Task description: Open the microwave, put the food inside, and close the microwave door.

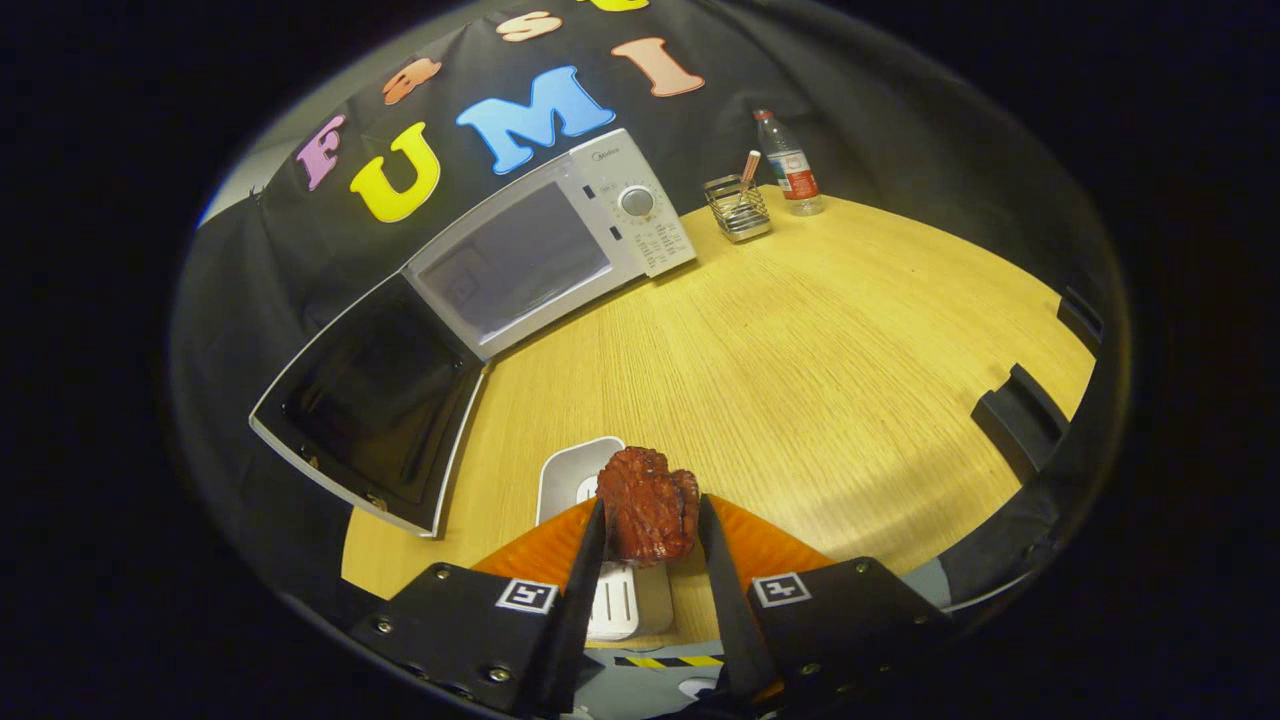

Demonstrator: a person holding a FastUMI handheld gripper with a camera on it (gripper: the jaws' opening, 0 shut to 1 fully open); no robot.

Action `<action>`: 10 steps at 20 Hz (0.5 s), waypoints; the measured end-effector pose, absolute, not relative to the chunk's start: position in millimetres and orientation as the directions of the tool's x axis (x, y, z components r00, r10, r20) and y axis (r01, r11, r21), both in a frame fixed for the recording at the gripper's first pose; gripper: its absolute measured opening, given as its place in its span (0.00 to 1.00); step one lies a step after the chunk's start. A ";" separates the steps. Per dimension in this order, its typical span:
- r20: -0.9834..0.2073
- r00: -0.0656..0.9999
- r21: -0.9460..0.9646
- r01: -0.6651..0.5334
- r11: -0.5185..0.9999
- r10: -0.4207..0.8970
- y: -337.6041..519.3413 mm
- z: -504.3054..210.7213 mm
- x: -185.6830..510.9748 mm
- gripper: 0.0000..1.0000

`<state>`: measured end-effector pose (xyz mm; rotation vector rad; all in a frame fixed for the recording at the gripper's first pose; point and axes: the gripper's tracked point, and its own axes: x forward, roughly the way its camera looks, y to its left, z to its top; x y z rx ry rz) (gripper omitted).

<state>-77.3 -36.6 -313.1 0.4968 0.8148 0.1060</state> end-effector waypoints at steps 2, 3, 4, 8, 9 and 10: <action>-0.669 0.680 0.498 0.110 0.860 0.300 -33.4 -315.7 -74.8 0.56; -0.663 0.681 0.520 0.117 0.846 0.313 -37.7 -309.0 -74.1 0.37; -0.657 0.675 0.540 0.109 0.835 0.336 -30.2 -311.6 -76.2 0.37; -0.618 0.693 0.604 0.116 0.788 0.372 -30.3 -293.5 -70.0 0.25; -0.630 0.686 0.593 0.124 0.795 0.363 -29.7 -294.3 -67.1 0.08; -0.633 0.686 0.583 0.118 0.804 0.359 -26.6 -291.0 -71.3 0.08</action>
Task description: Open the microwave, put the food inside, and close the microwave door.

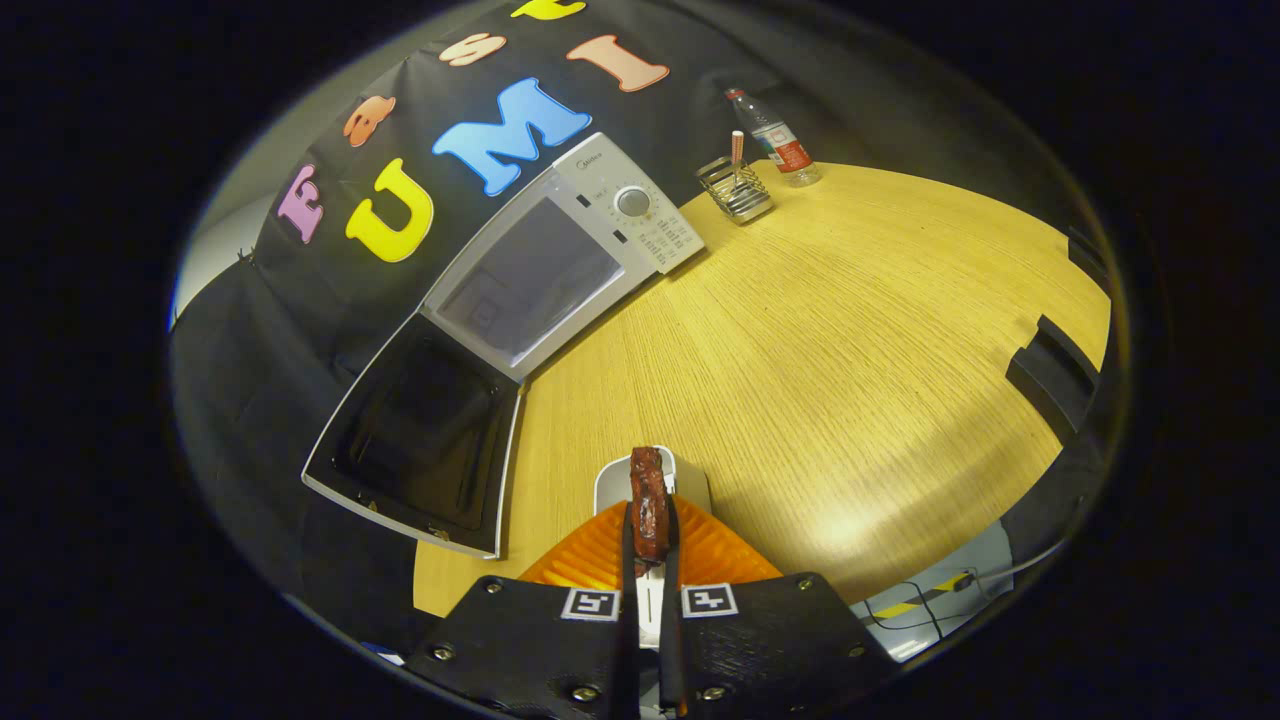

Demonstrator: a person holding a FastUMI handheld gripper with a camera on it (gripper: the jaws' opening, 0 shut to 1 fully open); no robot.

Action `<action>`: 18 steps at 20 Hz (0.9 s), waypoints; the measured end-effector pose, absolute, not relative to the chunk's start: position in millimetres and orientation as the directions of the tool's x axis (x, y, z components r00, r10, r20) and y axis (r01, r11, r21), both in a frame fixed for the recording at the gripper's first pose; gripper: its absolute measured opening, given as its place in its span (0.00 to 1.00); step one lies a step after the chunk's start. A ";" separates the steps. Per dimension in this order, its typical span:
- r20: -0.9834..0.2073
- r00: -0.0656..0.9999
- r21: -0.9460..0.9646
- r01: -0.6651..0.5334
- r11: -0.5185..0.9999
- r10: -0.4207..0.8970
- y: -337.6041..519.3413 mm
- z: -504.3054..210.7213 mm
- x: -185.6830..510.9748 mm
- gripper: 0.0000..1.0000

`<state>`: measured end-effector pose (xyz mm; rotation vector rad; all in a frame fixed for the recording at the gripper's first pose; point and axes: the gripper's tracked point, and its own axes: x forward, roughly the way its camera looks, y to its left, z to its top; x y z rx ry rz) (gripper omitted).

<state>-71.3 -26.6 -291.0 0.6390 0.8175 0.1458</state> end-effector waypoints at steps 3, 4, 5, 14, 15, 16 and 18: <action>-0.640 0.677 0.544 0.064 0.837 0.364 -20.1 -279.7 -72.9 0.08; -0.634 0.682 0.540 0.054 0.840 0.364 -18.3 -270.8 -70.8 0.08; -0.629 0.688 0.537 0.047 0.843 0.362 -17.2 -263.4 -67.3 0.08; -0.508 0.763 0.558 -0.062 0.827 0.400 -3.5 -186.4 -3.9 0.08; -0.499 0.767 0.560 -0.071 0.825 0.404 -1.2 -181.5 5.1 0.08; -0.488 0.771 0.560 -0.084 0.824 0.410 2.1 -177.6 14.9 0.08; -0.466 0.773 0.569 -0.109 0.815 0.429 10.9 -172.2 31.8 0.08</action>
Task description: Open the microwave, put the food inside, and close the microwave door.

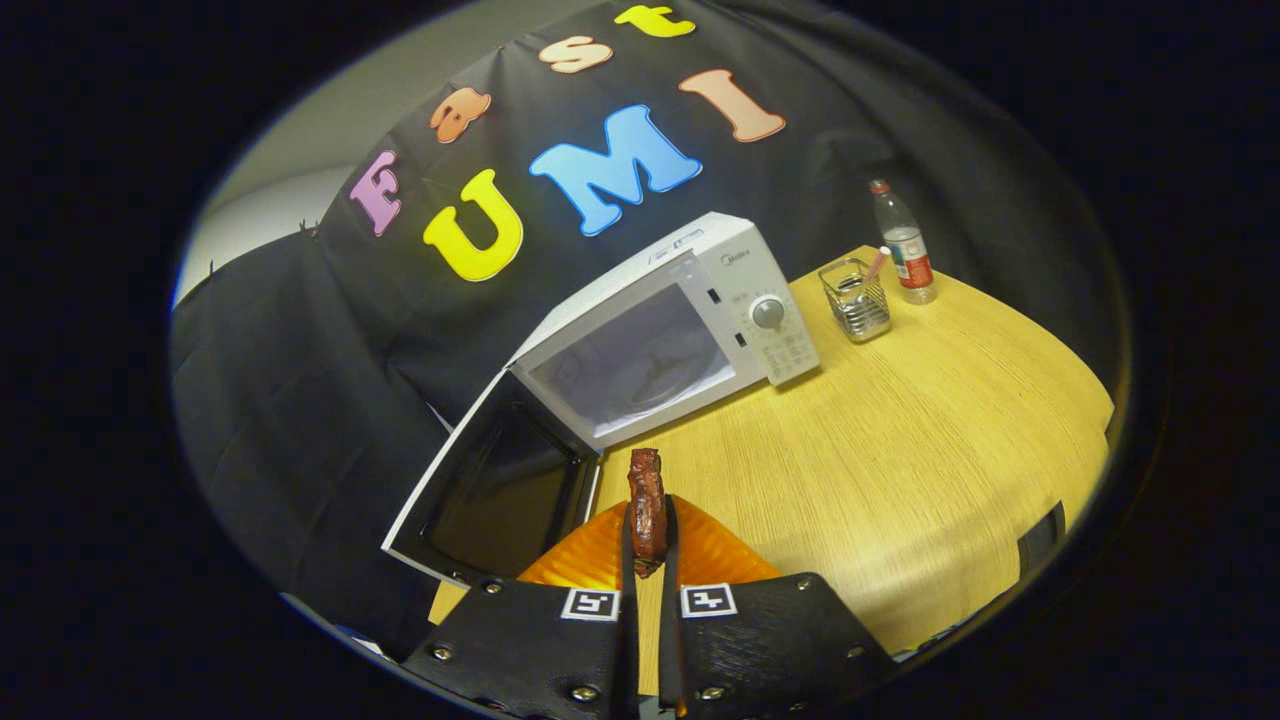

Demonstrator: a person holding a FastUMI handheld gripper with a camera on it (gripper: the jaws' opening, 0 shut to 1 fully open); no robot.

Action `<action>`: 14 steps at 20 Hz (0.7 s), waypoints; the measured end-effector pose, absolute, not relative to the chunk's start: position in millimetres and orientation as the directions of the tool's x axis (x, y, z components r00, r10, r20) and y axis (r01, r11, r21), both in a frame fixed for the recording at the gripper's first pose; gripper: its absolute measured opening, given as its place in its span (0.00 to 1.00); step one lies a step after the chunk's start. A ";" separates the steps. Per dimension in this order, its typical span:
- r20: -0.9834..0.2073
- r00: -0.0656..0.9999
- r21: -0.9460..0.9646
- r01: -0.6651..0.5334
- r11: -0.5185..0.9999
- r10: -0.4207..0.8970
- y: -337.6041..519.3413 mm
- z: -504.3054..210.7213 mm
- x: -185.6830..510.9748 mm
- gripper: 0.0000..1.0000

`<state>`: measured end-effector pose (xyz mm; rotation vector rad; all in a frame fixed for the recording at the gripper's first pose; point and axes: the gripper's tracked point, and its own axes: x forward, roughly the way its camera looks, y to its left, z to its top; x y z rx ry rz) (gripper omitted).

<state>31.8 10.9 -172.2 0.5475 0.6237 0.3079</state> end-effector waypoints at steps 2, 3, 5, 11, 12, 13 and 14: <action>-0.446 0.778 0.584 -0.121 0.802 0.443 21.3 -170.0 50.2 0.08; -0.435 0.781 0.592 -0.127 0.796 0.448 26.2 -168.1 59.0 0.08; -0.416 0.786 0.603 -0.138 0.785 0.458 37.0 -166.8 75.1 0.08; -0.365 0.805 0.647 -0.142 0.749 0.467 60.7 -169.6 123.2 0.08; -0.360 0.808 0.652 -0.139 0.746 0.466 63.9 -171.7 130.8 0.08; -0.358 0.811 0.653 -0.136 0.745 0.462 65.9 -173.6 138.8 0.08; -0.353 0.816 0.655 -0.134 0.744 0.457 67.6 -176.2 145.3 0.08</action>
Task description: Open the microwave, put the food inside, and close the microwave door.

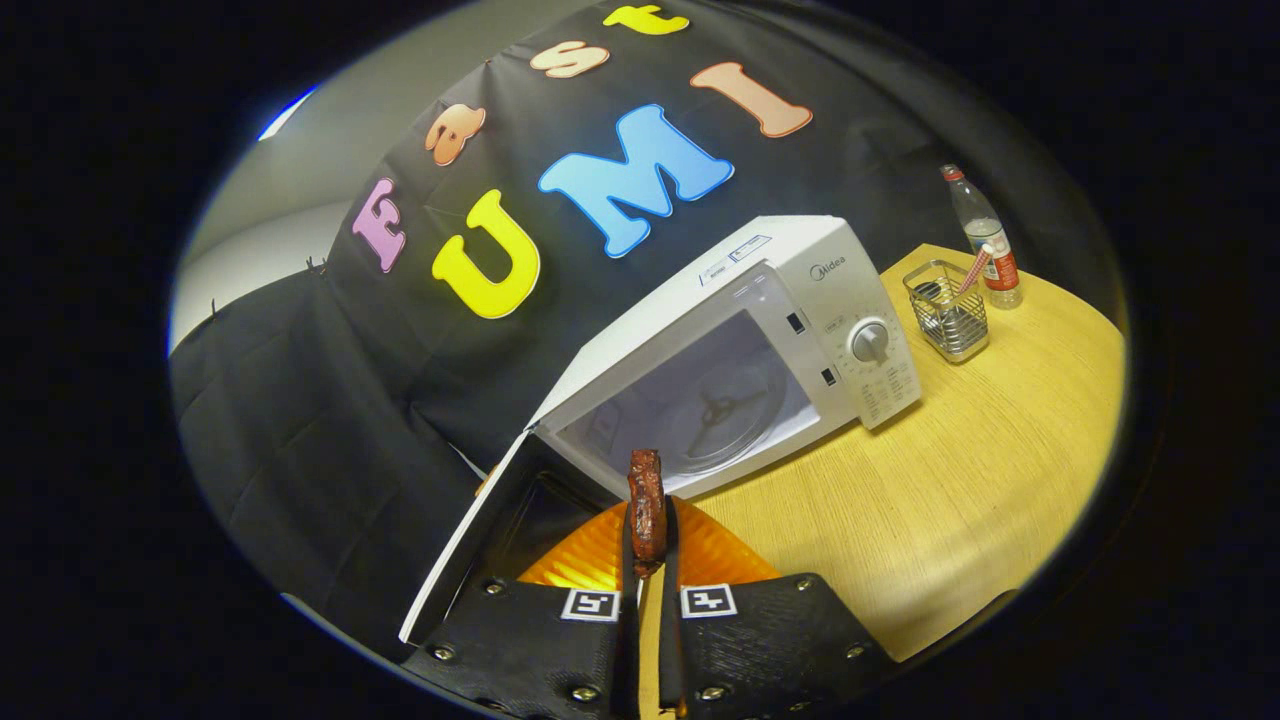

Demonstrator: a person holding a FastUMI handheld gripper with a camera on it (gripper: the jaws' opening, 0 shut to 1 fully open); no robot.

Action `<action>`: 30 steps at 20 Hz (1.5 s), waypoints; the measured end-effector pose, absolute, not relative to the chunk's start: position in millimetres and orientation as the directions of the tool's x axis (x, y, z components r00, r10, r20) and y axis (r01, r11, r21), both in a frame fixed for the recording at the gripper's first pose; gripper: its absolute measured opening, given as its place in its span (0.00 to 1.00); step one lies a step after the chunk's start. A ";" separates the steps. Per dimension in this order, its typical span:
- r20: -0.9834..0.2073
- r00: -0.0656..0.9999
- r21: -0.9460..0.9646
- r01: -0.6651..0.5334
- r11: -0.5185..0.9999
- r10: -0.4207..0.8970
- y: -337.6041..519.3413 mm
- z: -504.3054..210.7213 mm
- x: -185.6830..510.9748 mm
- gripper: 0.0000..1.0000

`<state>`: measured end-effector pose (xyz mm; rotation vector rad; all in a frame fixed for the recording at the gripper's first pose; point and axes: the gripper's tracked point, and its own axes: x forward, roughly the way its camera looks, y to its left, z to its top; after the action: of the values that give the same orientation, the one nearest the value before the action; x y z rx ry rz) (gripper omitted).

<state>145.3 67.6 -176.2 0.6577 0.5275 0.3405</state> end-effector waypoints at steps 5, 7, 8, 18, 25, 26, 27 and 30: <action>-0.315 0.847 0.666 -0.125 0.736 0.428 77.3 -188.3 181.4 0.08; -0.318 0.848 0.672 -0.114 0.732 0.424 83.1 -197.6 194.9 0.08; -0.319 0.849 0.675 -0.108 0.730 0.421 86.4 -203.5 201.5 0.08; -0.321 0.860 0.679 -0.083 0.729 0.397 115.0 -243.9 269.4 0.08; -0.303 0.893 0.655 -0.057 0.753 0.331 115.1 -265.4 305.5 0.08; -0.306 0.895 0.660 -0.048 0.750 0.326 114.9 -269.2 310.3 0.08; -0.311 0.895 0.660 -0.038 0.750 0.320 114.1 -273.4 315.6 0.08; -0.340 0.895 0.663 0.010 0.748 0.289 107.6 -288.0 327.9 0.08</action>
<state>327.9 107.6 -288.0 0.7146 0.4455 0.1581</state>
